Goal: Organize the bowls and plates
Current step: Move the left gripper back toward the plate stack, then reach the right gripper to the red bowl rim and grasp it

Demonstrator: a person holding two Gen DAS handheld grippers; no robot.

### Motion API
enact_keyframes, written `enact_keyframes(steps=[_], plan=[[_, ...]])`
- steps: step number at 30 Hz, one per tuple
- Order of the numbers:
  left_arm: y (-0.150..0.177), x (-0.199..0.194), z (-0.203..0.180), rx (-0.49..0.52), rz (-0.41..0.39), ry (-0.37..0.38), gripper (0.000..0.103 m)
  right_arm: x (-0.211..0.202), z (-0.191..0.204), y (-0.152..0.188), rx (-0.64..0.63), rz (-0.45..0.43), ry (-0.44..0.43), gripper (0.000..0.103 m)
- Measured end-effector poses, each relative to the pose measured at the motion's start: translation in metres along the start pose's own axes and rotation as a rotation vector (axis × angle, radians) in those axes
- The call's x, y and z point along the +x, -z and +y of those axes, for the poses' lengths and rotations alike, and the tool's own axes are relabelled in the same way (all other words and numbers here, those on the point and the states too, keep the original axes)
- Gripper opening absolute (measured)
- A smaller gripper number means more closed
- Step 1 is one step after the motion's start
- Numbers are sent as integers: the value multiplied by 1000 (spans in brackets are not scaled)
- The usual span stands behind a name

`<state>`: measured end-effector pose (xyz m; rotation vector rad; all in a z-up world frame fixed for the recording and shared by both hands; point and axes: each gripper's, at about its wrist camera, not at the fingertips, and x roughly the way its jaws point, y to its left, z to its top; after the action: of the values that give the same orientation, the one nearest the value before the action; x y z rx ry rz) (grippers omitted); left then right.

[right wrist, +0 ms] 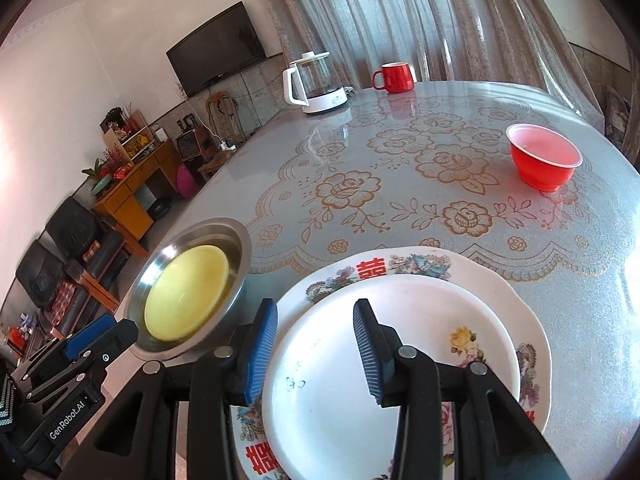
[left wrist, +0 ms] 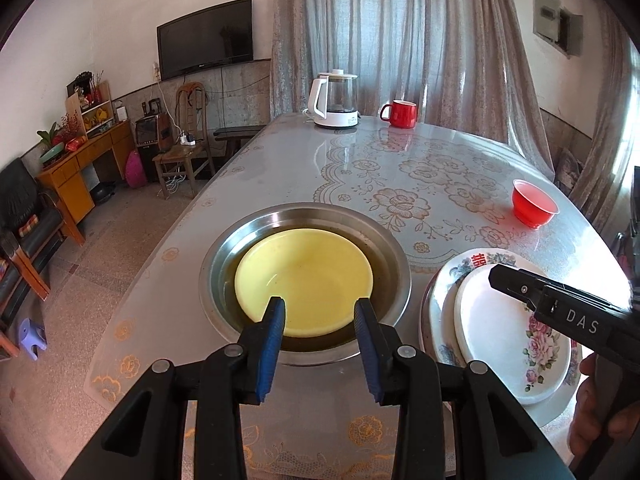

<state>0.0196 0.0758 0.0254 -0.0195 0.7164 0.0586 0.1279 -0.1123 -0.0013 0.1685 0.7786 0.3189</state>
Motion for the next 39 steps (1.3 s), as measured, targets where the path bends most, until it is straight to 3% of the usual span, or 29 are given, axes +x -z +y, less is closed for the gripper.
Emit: enact_keyframes(steps=[16,24,29,37,39], plan=[[-10,3,-59,123,7,90,40,-24,-61,-1,128,-35,61,40],[-39,30,-92,120,103,221,40,-35,-130,-2,268,-39,145,41],[-61,53,-119,121,151,281,40,-41,-173,-16,339,-74,185,41],[-101,89,-165,123,206,335,40,-40,-230,-56,433,-146,167,41],[-109,100,-177,112,231,361,40,-37,-240,-67,443,-156,172,34]])
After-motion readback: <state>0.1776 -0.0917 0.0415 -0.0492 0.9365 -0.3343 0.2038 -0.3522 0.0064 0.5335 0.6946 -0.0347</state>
